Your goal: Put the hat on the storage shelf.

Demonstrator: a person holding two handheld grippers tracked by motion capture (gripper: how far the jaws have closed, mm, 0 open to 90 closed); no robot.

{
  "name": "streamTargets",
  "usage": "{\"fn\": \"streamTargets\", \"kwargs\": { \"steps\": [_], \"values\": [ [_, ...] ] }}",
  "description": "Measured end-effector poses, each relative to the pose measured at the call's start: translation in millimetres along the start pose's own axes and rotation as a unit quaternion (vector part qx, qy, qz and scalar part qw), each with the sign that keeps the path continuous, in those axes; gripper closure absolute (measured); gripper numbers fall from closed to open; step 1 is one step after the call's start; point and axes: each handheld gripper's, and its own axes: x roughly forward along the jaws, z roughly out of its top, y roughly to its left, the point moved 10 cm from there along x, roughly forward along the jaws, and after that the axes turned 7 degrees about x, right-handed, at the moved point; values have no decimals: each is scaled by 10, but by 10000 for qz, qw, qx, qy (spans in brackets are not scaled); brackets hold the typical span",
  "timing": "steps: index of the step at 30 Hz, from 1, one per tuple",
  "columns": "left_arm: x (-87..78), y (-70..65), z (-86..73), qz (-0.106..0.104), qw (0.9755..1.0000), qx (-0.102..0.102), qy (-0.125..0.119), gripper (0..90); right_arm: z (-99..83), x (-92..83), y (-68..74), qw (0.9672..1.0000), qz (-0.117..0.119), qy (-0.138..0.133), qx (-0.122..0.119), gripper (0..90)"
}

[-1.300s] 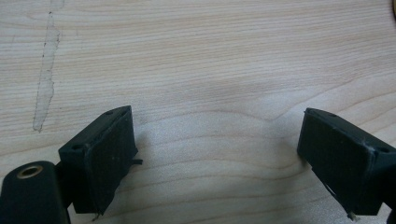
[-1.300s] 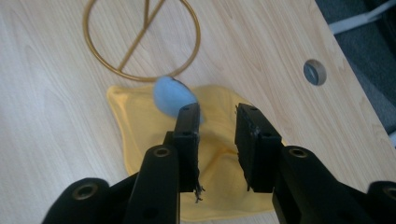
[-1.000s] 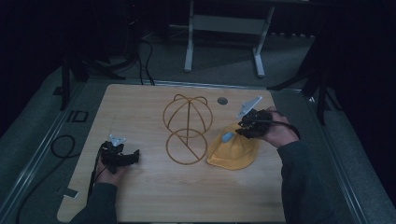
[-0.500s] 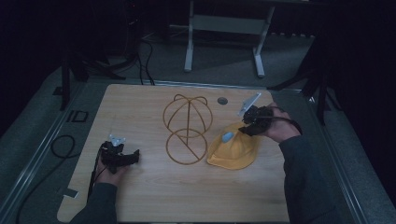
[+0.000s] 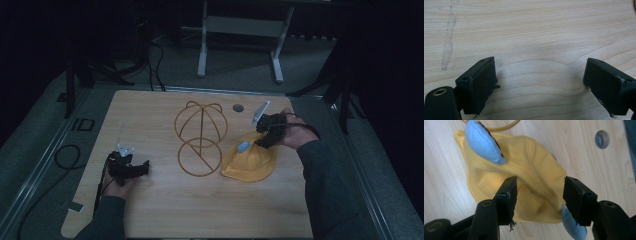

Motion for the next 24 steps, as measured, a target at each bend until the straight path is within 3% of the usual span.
{"fn": "streamTargets", "kwargs": {
  "steps": [3, 5, 7, 11, 13, 15, 24],
  "values": [
    [-1, 1, -1, 3, 10000, 7, 6, 114, -4, 60, 6, 9999, 38, 134, -73, 431],
    [-1, 1, 0, 2, 10000, 3, 4, 114, 3, 107, 30, 9997, 186, 151, -92, 419],
    [0, -1, 0, 1, 10000, -4, 3, 114, -12, 166, 13, 9994, 142, 274, -136, 427],
    [-1, 1, 0, 1, 10000, 3, 4, 114, -45, 223, 14, 9985, 112, 462, -263, 590],
    [-1, 1, -1, 2, 10000, 8, 8, 114, -59, 222, 23, 9979, 77, 521, -390, 768],
    [-1, 0, -1, 1, 10000, 2, 7, 115, -71, 209, 14, 9973, -36, 567, -473, 823],
    [-2, 0, -2, 0, 10000, 4, 11, 114, -131, 131, 0, 9973, -55, 591, -442, 846]
  ]
}}
